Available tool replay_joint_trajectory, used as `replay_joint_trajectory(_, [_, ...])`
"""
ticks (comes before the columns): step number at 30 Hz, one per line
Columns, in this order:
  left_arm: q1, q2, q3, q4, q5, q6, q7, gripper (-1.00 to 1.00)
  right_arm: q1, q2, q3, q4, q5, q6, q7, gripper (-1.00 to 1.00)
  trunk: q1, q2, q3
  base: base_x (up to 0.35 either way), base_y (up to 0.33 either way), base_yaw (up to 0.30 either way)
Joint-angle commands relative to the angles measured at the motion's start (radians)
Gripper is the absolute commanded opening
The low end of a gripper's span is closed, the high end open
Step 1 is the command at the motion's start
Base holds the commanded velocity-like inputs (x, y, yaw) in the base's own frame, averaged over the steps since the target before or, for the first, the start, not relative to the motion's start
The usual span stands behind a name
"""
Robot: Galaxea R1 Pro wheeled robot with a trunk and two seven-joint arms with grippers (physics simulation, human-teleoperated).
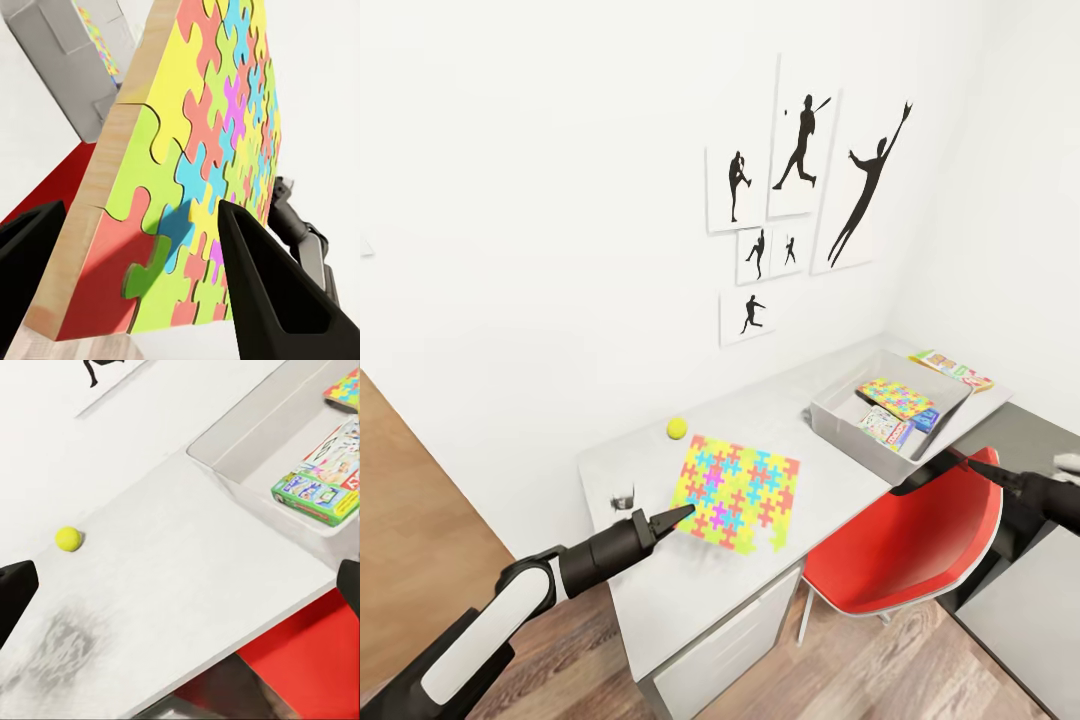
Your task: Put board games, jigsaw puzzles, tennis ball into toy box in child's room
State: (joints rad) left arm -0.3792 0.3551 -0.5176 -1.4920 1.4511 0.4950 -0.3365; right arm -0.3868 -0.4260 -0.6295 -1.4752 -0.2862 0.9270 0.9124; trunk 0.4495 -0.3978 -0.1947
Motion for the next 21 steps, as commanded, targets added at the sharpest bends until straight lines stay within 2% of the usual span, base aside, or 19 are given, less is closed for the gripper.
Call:
replay_joint_trajectory(1, [-0.001, 0.001, -0.001, 0.007, 0.008, 0.004, 0.002, -1.0, -0.001, 0.014, 0.018, 0.0, 0.013, -0.004, -0.019, 1.0, 0.001, -0.002, -0.002, 0.0, 0.0, 0.0])
replay_joint_trajectory(8, [-0.001, 0.001, -0.001, 0.035, 0.008, 0.004, 0.002, -1.0, -0.001, 0.081, 0.074, 0.001, 0.06, -0.053, -0.115, 1.0, 0.001, -0.002, -0.002, 0.0, 0.0, 0.0])
replay_joint_trajectory(13, [-0.001, 0.001, -0.001, 0.038, 0.007, 0.002, 0.002, -1.0, -0.001, 0.096, 0.085, 0.001, 0.069, -0.067, -0.132, 1.0, 0.001, -0.002, -0.002, 0.0, 0.0, 0.0])
replay_joint_trajectory(21, [-0.001, 0.001, -0.004, 0.037, 0.006, -0.001, 0.002, -1.0, -0.001, 0.1, 0.088, 0.0, 0.073, -0.071, -0.137, 1.0, 0.001, -0.002, -0.001, 0.036, 0.0, -0.001])
